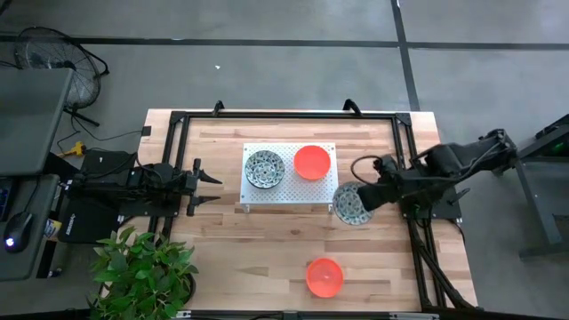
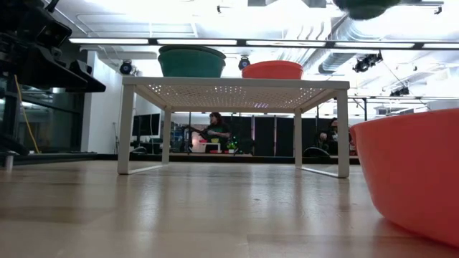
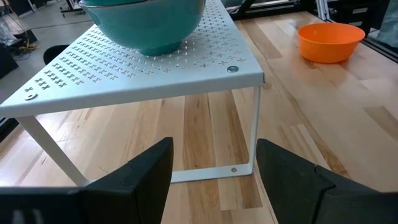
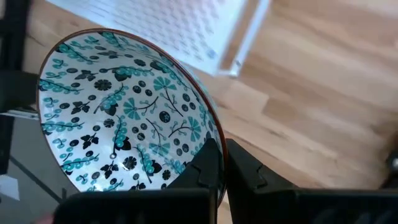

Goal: Pick & Place Mini bowls
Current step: Stack the white patterned bowl on the white patterned bowl on the shelf

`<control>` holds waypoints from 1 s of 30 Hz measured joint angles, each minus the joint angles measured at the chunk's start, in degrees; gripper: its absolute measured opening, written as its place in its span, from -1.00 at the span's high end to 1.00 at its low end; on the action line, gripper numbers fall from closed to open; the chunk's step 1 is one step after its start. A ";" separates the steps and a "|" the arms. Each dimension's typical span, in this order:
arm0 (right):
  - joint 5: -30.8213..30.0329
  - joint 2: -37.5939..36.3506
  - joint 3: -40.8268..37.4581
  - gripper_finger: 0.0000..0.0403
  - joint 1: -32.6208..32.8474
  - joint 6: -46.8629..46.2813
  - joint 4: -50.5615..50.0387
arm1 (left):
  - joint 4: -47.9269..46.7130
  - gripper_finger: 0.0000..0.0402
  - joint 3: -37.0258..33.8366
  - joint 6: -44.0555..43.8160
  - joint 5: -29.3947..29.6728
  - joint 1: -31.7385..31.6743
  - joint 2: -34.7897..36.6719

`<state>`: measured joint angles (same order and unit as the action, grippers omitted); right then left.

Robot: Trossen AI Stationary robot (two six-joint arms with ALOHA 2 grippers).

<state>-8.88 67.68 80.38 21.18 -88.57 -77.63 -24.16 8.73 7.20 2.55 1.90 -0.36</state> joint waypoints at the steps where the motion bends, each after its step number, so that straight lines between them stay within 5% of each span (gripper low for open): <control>1: -0.24 1.21 2.36 1.00 -0.73 1.43 -0.69 | 0.00 -0.12 -0.02 0.00 0.00 0.00 -0.02; 19: 10.81 25.24 32.08 1.00 -20.08 35.49 -1.02 | 0.00 -0.12 -0.02 0.01 0.02 -0.01 -0.02; 30: 16.19 36.28 42.72 1.00 -28.59 45.02 1.35 | 0.00 -0.12 -0.02 -0.01 0.02 0.00 0.00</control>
<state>7.31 103.96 123.10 -7.41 -43.55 -76.28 -24.16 8.71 7.19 2.57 1.90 -0.36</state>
